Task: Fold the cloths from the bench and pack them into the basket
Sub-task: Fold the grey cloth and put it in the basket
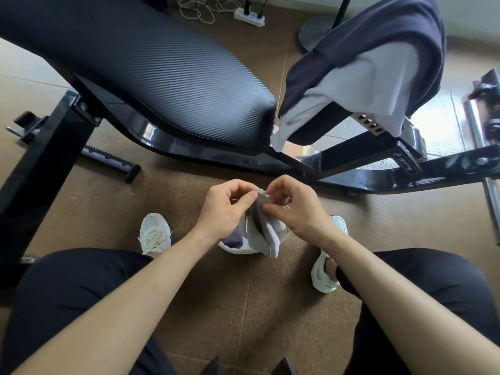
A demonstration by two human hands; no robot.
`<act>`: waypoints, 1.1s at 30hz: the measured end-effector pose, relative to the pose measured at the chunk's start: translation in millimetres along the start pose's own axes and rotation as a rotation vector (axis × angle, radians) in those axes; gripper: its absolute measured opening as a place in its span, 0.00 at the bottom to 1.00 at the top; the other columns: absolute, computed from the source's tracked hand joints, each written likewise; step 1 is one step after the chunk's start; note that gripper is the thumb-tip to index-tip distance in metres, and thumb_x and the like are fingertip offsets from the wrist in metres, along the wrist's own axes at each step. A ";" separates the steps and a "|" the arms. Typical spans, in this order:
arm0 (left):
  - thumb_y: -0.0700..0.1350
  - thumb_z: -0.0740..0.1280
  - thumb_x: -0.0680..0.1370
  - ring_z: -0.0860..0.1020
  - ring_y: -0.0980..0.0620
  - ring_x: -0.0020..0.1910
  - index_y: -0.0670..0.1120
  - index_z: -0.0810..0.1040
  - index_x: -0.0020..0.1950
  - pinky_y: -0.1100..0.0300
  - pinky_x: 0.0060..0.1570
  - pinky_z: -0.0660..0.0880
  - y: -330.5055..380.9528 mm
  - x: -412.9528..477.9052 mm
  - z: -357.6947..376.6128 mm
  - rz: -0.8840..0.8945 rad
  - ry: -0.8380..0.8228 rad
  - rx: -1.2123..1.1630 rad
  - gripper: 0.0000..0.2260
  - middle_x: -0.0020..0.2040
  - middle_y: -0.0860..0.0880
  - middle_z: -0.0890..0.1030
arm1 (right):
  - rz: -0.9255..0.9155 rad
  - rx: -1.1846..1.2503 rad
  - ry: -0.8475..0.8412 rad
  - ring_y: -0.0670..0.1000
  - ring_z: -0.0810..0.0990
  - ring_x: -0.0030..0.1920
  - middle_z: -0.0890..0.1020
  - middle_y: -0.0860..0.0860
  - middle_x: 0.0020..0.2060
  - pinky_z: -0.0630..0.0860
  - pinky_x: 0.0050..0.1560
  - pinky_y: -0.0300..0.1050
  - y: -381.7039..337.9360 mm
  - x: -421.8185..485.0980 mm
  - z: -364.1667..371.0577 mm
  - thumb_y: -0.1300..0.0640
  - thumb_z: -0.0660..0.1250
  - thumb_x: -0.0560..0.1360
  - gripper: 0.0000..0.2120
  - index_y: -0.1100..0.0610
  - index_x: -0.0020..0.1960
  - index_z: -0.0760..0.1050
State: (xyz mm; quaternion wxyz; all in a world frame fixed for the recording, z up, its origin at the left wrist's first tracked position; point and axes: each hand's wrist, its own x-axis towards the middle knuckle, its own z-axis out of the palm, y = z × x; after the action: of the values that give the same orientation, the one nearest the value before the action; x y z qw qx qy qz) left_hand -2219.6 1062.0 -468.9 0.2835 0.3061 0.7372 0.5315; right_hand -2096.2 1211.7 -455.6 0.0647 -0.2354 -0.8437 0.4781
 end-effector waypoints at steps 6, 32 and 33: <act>0.42 0.66 0.83 0.82 0.57 0.51 0.47 0.80 0.56 0.67 0.49 0.78 0.1 5.6 -7.8 -0.045 0.150 -0.047 0.05 0.50 0.52 0.84 | 0.094 -0.194 -0.153 0.43 0.77 0.49 0.80 0.40 0.43 0.73 0.47 0.38 12.2 0.7 -4.3 0.55 0.76 0.74 0.09 0.46 0.49 0.78; 0.40 0.67 0.82 0.82 0.51 0.50 0.49 0.80 0.54 0.56 0.49 0.81 6.0 0.6 -63.7 0.144 0.043 0.138 0.06 0.49 0.51 0.84 | -0.066 -0.143 -0.086 0.49 0.73 0.62 0.75 0.49 0.61 0.71 0.62 0.43 20.2 -4.5 17.0 0.51 0.80 0.70 0.20 0.50 0.61 0.82; 0.40 0.67 0.81 0.82 0.50 0.50 0.50 0.81 0.54 0.53 0.51 0.81 6.0 -0.6 -64.5 0.145 0.016 0.152 0.06 0.49 0.52 0.84 | -0.085 -0.124 -0.065 0.50 0.73 0.64 0.75 0.50 0.62 0.70 0.64 0.44 16.8 -1.9 17.9 0.51 0.80 0.70 0.20 0.49 0.60 0.82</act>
State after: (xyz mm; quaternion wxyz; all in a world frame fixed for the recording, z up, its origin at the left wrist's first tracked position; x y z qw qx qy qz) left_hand -2266.3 1023.7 -445.4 0.2144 0.3752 0.7534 0.4956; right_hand -2094.8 1204.2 -479.0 0.0428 -0.1870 -0.8827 0.4290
